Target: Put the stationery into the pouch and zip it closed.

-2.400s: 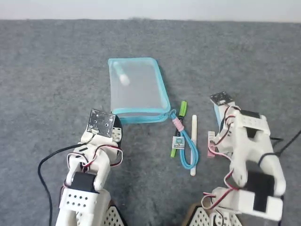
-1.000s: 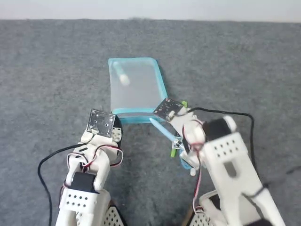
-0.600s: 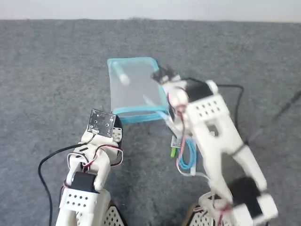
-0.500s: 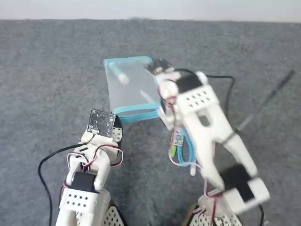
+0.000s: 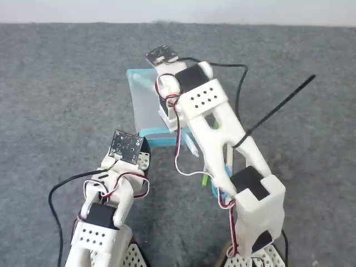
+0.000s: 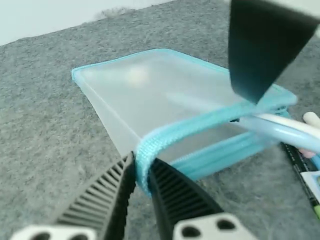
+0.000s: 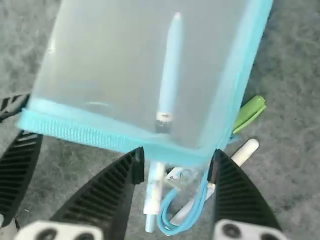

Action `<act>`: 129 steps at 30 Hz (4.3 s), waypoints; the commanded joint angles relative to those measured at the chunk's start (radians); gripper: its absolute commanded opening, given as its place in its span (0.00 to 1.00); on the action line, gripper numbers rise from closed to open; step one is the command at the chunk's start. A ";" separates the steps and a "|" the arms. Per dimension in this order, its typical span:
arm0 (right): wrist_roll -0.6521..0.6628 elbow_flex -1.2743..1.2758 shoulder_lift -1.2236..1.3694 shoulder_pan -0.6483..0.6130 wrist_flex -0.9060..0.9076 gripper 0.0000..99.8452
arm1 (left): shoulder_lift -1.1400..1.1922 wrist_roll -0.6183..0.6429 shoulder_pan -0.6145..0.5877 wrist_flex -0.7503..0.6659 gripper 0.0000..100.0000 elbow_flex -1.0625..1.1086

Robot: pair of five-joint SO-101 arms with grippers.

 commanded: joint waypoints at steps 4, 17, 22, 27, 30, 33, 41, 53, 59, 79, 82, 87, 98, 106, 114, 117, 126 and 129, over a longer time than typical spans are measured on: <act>0.066 0.123 -0.248 0.096 0.044 0.15 | -0.020 0.006 -0.095 -0.015 0.01 -0.050; 0.126 0.672 -0.361 0.007 -0.260 0.12 | -0.020 -0.074 0.077 0.041 0.01 -0.044; 0.143 0.675 -0.363 0.094 -0.262 0.12 | -0.017 0.043 -0.167 0.023 0.01 -0.074; 0.158 0.681 -0.363 0.117 -0.251 0.12 | -0.020 -0.031 -0.043 0.021 0.01 -0.067; 0.163 0.678 -0.364 0.137 -0.239 0.12 | -0.020 0.084 -0.183 0.021 0.01 -0.102; 0.158 0.675 -0.400 0.151 -0.243 0.12 | -0.015 0.071 -0.227 0.021 0.01 -0.102; 0.183 0.850 -0.684 0.283 -0.217 0.12 | -0.014 0.100 -0.290 0.025 0.01 -0.114; 0.238 1.260 -0.811 0.461 -0.389 0.13 | -0.018 -0.163 -0.089 0.118 0.01 -0.099; 0.236 1.307 -0.811 0.464 -0.392 0.13 | -0.012 0.034 -0.265 0.130 0.01 -0.170; 0.227 1.312 -0.506 0.467 -0.575 0.12 | -0.018 0.009 -0.233 0.126 0.01 -0.131; 0.227 1.310 -0.456 0.506 -0.588 0.12 | -0.018 0.009 -0.233 0.120 0.01 -0.130; 0.232 1.310 -0.452 0.595 -0.593 0.02 | -0.018 0.009 -0.233 0.106 0.01 -0.128; 0.238 1.310 -0.443 0.588 -0.595 0.01 | -0.018 0.011 -0.233 0.107 0.01 -0.128; 0.229 1.316 -0.441 0.507 -0.588 0.13 | -0.018 0.011 -0.232 0.106 0.01 -0.120; 0.229 1.318 -0.441 0.501 -0.584 0.13 | -0.018 0.011 -0.232 0.106 0.01 -0.120; 0.229 1.318 -0.441 0.506 -0.587 0.10 | -0.018 0.011 -0.232 0.106 0.01 -0.120; 0.236 1.211 -0.625 0.495 -0.443 0.01 | -0.018 0.015 -0.195 0.066 0.01 -0.101; 0.238 1.132 -0.763 0.458 -0.337 0.01 | -0.018 0.017 -0.120 -0.034 0.01 -0.047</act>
